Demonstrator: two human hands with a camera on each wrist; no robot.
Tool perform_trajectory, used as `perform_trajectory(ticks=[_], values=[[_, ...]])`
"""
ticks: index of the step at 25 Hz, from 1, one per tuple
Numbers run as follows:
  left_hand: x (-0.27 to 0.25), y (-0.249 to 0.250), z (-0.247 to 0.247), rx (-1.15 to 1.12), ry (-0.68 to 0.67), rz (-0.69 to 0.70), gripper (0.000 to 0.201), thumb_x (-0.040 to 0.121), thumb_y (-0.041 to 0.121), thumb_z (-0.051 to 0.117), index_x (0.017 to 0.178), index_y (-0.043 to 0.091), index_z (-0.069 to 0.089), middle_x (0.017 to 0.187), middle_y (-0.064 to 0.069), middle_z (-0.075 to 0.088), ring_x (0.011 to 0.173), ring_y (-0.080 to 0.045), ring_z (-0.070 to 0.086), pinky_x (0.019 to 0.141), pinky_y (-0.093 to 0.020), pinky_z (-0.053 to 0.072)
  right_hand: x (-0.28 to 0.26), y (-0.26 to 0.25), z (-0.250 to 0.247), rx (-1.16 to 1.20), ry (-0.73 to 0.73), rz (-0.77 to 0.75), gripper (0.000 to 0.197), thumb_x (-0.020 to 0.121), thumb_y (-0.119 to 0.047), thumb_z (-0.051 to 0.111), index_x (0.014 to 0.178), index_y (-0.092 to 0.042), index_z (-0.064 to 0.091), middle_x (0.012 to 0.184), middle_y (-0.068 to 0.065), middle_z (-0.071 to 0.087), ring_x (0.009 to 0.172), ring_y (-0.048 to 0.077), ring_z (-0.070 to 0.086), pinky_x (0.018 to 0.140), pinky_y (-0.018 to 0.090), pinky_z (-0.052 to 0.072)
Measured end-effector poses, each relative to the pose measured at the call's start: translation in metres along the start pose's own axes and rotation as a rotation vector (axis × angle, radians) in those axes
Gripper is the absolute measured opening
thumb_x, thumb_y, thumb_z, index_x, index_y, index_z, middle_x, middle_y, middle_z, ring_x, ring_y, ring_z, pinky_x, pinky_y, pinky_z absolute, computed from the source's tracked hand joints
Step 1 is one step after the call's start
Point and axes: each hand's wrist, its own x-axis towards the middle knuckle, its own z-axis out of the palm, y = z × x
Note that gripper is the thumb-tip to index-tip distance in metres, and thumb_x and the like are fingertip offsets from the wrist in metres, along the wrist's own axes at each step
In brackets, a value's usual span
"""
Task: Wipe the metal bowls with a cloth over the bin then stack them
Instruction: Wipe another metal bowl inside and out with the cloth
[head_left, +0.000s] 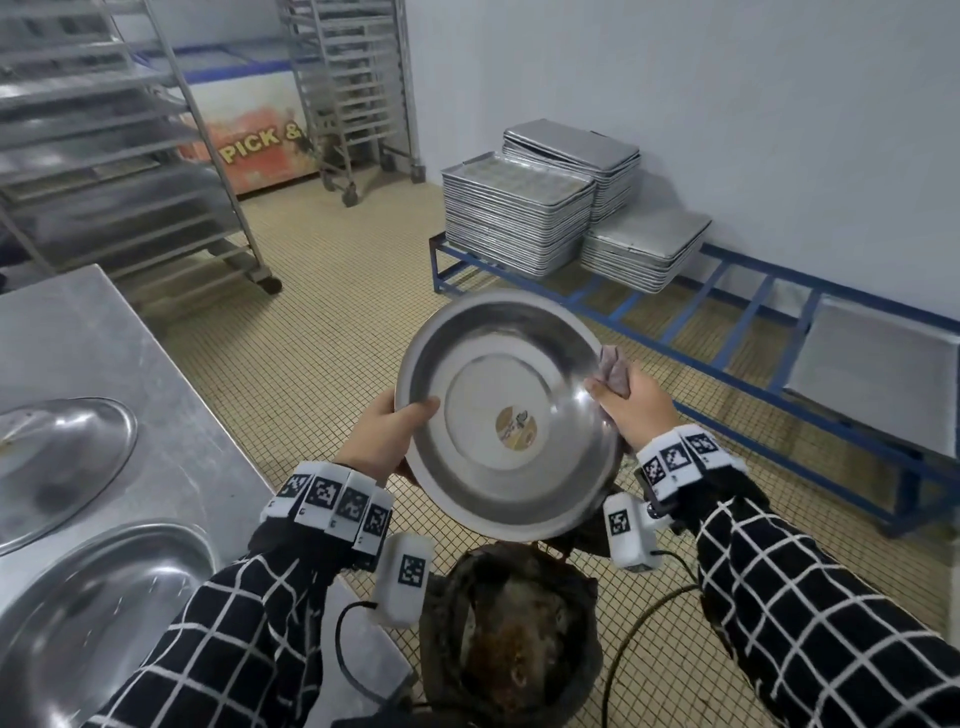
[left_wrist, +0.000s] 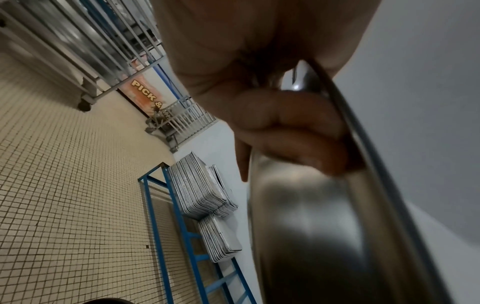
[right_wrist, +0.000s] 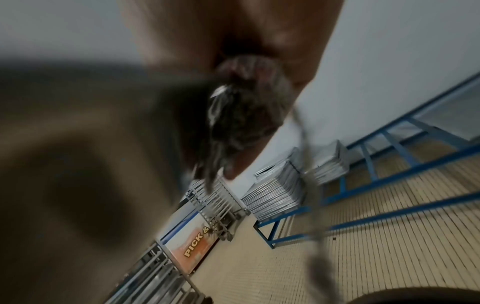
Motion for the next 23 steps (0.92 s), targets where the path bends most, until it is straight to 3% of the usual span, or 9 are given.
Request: perform_trajectory(ticks=[3,7,11,13,15,17,19,21,23], values=[[-0.003,0.003,0.002,0.042,0.078,0.192,0.022,0.090,0.019,0.061,0.112,0.020,0.059,0.094,-0.006,0.068,0.078,-0.027,0.070,0.061,-0.040,0.059,-0.007,0.006,0.002,0.096,0.046,0.046,0.017,0.091,-0.027,0.060,0.084,-0.012,0.060,0.076,0.003,0.064,0.069,0.016,0.062,0.054,0.023,0.041],[-0.011,0.004,0.018,-0.002,0.055,0.334,0.068,0.087,0.016,0.065,0.141,0.030,0.028,0.115,0.006,0.058,0.084,-0.018,0.071,0.063,-0.036,0.059,-0.022,-0.001,0.025,0.333,0.231,0.137,0.017,0.091,-0.023,0.059,0.079,-0.012,0.056,0.064,0.001,0.059,0.058,0.018,0.059,0.052,0.026,0.044],[-0.017,0.011,0.038,-0.101,0.016,0.273,0.038,0.091,0.009,0.058,0.126,0.016,0.045,0.106,-0.004,0.065,0.089,-0.017,0.069,0.062,-0.028,0.058,-0.034,-0.022,0.039,0.547,0.154,0.131,0.020,0.095,-0.028,0.054,0.088,-0.009,0.057,0.061,0.001,0.057,0.047,0.014,0.054,0.046,0.027,0.046],[-0.013,0.017,0.035,-0.178,0.090,0.225,0.025,0.092,0.006,0.052,0.115,0.016,0.052,0.100,-0.006,0.066,0.091,-0.024,0.067,0.061,-0.027,0.057,-0.036,-0.029,0.036,0.545,0.065,0.103,0.027,0.097,-0.038,0.049,0.096,-0.014,0.059,0.077,0.003,0.065,0.065,0.017,0.064,0.060,0.035,0.055],[-0.008,0.020,0.026,-0.202,0.156,0.224,0.023,0.092,0.005,0.049,0.109,0.019,0.053,0.098,-0.005,0.064,0.092,-0.026,0.065,0.066,-0.033,0.058,-0.040,-0.032,0.030,0.392,0.008,0.066,0.028,0.098,-0.042,0.042,0.095,-0.019,0.056,0.086,-0.003,0.065,0.078,0.013,0.065,0.067,0.029,0.054],[-0.004,0.023,0.019,-0.165,0.184,0.232,0.030,0.091,0.005,0.048,0.119,0.017,0.050,0.100,-0.006,0.062,0.091,-0.025,0.064,0.066,-0.035,0.058,-0.047,-0.033,0.025,0.190,0.010,0.007,0.026,0.100,-0.041,0.038,0.092,-0.022,0.053,0.083,-0.002,0.062,0.076,0.008,0.060,0.061,0.017,0.045],[-0.003,0.024,0.016,-0.096,0.187,0.248,0.032,0.092,0.005,0.046,0.122,0.017,0.048,0.098,-0.004,0.060,0.093,-0.026,0.062,0.073,-0.040,0.058,-0.053,-0.034,0.024,0.146,0.048,-0.088,0.027,0.099,-0.038,0.042,0.092,-0.016,0.055,0.080,0.004,0.063,0.071,0.011,0.061,0.057,0.016,0.046],[-0.006,0.027,0.018,-0.066,0.172,0.263,0.026,0.095,0.010,0.046,0.119,0.021,0.048,0.098,-0.001,0.060,0.100,-0.029,0.060,0.084,-0.044,0.054,-0.057,-0.040,0.029,0.162,-0.003,-0.206,0.022,0.097,-0.036,0.047,0.094,-0.015,0.054,0.080,-0.001,0.060,0.067,0.004,0.059,0.059,0.019,0.048],[-0.008,0.029,0.021,-0.070,0.132,0.293,0.030,0.098,0.017,0.047,0.128,0.020,0.047,0.104,0.001,0.061,0.104,-0.024,0.059,0.088,-0.037,0.050,-0.064,-0.045,0.047,0.098,-0.153,-0.332,0.023,0.097,-0.039,0.046,0.108,-0.020,0.052,0.097,-0.006,0.060,0.080,-0.001,0.060,0.071,0.021,0.053]])
